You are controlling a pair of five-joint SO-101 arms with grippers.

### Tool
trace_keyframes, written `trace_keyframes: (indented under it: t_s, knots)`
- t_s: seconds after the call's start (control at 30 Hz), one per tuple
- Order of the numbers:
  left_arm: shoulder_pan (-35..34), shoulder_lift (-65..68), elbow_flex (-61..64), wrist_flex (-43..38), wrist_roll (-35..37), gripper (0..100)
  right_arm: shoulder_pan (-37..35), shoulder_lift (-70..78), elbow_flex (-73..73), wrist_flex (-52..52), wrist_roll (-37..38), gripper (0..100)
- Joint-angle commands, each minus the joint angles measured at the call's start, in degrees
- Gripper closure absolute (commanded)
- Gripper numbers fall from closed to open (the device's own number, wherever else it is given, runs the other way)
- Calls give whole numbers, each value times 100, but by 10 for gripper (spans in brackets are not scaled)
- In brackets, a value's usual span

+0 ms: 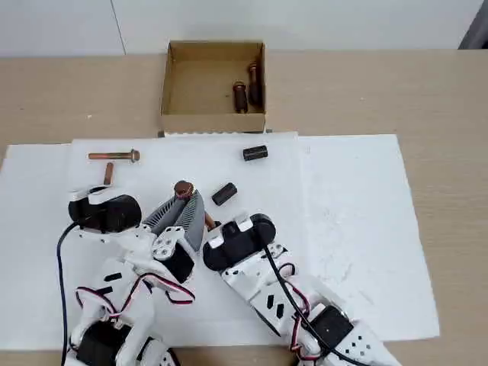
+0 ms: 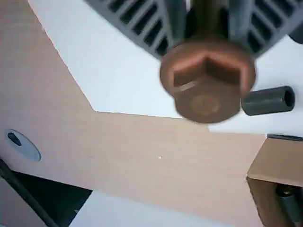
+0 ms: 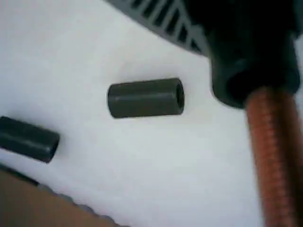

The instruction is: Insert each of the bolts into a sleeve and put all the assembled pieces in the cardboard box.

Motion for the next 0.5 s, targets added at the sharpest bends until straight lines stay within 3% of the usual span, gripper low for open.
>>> trace_keyframes:
  t_s: [0.0, 0.47]
  knots:
    - [26, -79, 13, -176, 26, 994, -57, -259, -53, -110, 62, 995]
    - [70, -53, 233, -88, 18, 994, -57, -532, -53, -127, 413, 995]
